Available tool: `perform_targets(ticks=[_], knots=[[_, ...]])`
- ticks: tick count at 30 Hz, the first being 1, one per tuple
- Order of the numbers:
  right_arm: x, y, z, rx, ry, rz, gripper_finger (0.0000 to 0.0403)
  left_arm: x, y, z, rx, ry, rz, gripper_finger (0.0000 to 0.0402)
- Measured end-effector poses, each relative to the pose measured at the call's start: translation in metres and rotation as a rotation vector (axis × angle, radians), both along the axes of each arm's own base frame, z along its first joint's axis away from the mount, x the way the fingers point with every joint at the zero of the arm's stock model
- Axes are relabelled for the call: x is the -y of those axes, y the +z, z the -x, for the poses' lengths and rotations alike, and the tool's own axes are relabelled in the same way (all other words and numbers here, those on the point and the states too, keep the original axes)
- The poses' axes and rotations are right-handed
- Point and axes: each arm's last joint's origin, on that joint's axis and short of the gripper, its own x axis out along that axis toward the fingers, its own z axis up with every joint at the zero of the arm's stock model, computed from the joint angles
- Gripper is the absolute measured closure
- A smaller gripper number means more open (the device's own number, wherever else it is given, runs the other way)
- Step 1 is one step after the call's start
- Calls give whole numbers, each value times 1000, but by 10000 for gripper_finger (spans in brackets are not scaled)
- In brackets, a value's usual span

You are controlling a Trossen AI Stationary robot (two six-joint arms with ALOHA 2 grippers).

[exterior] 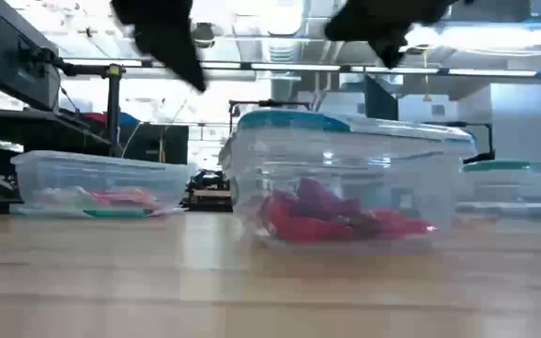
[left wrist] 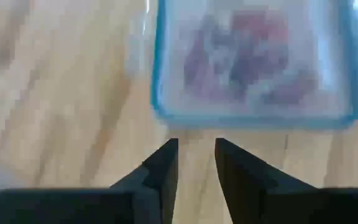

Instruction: Sort candy

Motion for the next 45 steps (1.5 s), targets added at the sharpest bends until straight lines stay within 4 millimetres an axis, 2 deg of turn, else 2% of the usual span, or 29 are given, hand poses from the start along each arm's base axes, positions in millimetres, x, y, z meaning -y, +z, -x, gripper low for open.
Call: perform_targets(ticks=[5, 8, 11, 21, 26, 29, 35, 38, 41, 45], knots=[[-13, -29, -5, -98, -5, -7, 403, -13, -16, -24, 11, -77, 19, 309], [-18, -49, -8, -165, -16, 5, 403, -18, -30, -28, -52, -55, 11, 309], [-19, -57, -10, -184, -17, 14, 403, -17, -39, -30, -85, -43, 45, 309], [4, -52, -6, -282, -5, 149, 403, 9, -57, -35, -44, 45, 193, 309], [19, -38, -2, -267, -17, 169, 403, 18, -52, -45, 70, -22, 275, 309], [23, -23, 0, -214, -30, 147, 403, 19, -44, -48, 86, -57, 259, 309], [13, -6, -1, -54, -60, 131, 403, 13, -7, -36, -34, -51, 112, 309], [5, -9, -10, 25, -70, 125, 403, 7, 3, -23, -124, -32, -11, 309], [3, -19, -25, 78, -85, 108, 403, -2, 1, -10, -225, -27, -104, 309], [9, -46, -46, 106, -125, 96, 403, -17, -23, -1, -300, -36, -157, 309]])
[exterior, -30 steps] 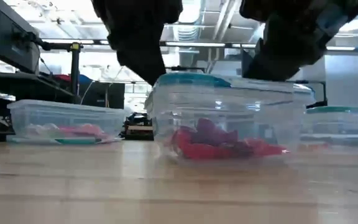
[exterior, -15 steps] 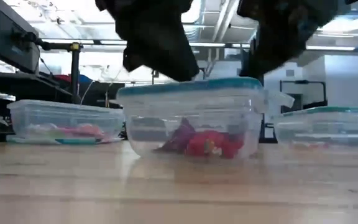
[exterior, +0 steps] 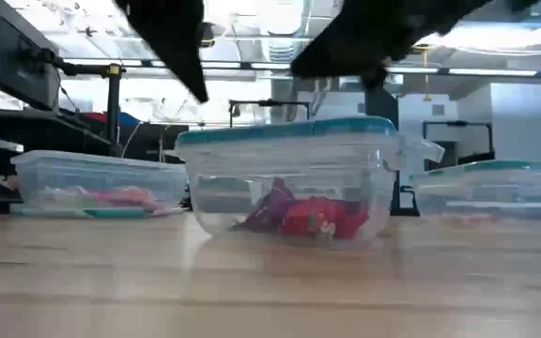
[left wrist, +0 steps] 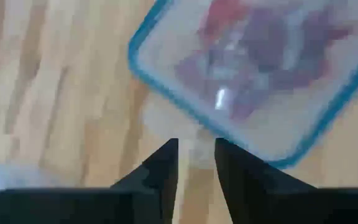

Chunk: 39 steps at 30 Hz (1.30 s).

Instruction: Sort candy

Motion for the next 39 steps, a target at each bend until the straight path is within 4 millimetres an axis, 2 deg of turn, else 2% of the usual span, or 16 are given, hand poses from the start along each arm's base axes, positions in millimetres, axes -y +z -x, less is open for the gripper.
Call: perform_targets(ticks=[5, 11, 15, 22, 32, 36, 39], knots=[[9, -37, -19, 6, -59, -53, 403, -13, -34, -4, 30, -89, 26, 309], [18, -53, -28, 8, -99, -40, 403, -29, -67, -2, 96, -94, 107, 309], [19, -63, -29, -25, -98, -18, 403, -30, -73, -3, 164, -131, 181, 309], [17, -66, -27, -48, -77, 2, 403, -28, -73, -4, 175, -156, 175, 309], [16, -68, -26, -93, 6, 10, 403, -18, -76, -23, 206, -449, 237, 309], [16, -68, -25, -98, 11, 19, 403, -16, -77, -32, 154, -446, 236, 309], [12, -67, -24, -97, 27, 40, 403, -19, -76, -29, 88, -377, 256, 309]])
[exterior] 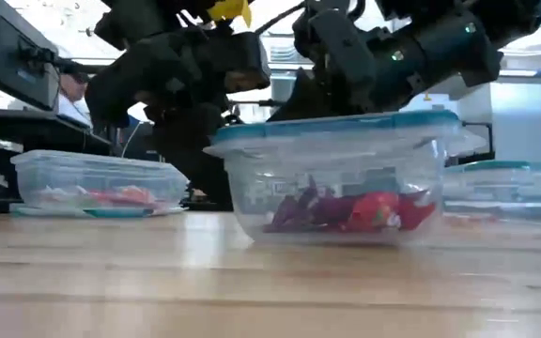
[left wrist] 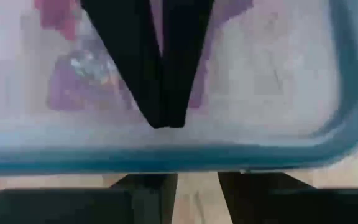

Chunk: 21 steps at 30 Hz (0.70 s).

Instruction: Sort candy

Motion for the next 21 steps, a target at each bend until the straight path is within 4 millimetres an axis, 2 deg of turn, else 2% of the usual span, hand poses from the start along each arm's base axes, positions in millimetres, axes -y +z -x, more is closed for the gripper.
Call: perform_targets(ticks=[6, 9, 11, 14, 17, 21], knots=[[-3, 18, 5, 27, 50, 65, 403, -5, 6, 21, -172, 151, -3, 309], [-3, 34, 11, 32, 77, 96, 403, -3, 24, 28, -192, 187, 3, 309], [-4, 54, 17, 60, 93, 106, 403, -2, 40, 28, -146, 217, -1, 309], [-6, 89, 36, 59, 114, 112, 403, -1, 63, 24, -20, 261, -44, 309], [-6, 115, 66, -3, 114, 85, 403, 1, 84, 15, 178, 260, -23, 309], [-10, 143, 110, -69, 96, -8, 403, 2, 100, -3, 410, 221, 67, 309]])
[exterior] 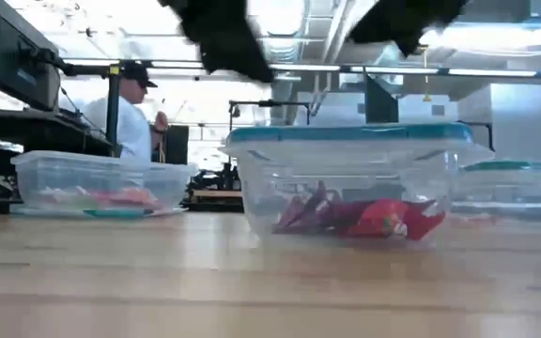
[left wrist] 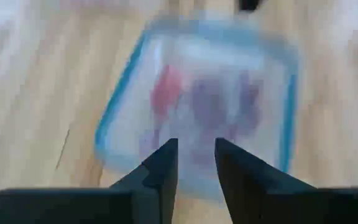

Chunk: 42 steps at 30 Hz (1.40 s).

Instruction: Sort candy

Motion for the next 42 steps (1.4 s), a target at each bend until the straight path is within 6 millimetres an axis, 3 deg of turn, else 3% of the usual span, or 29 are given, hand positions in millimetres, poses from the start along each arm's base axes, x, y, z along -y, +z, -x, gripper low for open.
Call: perform_targets(ticks=[2, 6, 13, 17, 23, 27, 32, 42], knots=[[-6, 0, 20, -75, -30, -18, 403, 0, 3, -10, 99, -59, 24, 309], [-24, -11, 49, -166, -123, 6, 403, 3, -17, -29, 136, -120, 29, 309], [-43, -61, 64, -249, -236, -4, 403, 6, -71, -57, 137, -161, -10, 309], [-42, -82, 61, -242, -267, -31, 403, 2, -96, -69, 135, -157, -28, 309], [-43, -85, 47, -188, -244, -61, 403, -3, -112, -89, 152, -173, -18, 309], [-37, -90, 43, -250, -255, -57, 403, -3, -122, -93, 129, -175, -19, 309], [-30, -95, 46, -299, -300, -15, 403, -1, -125, -93, 114, -177, -12, 309], [-19, -107, 24, -266, -267, 0, 403, -1, -127, -91, 88, -186, -16, 309]])
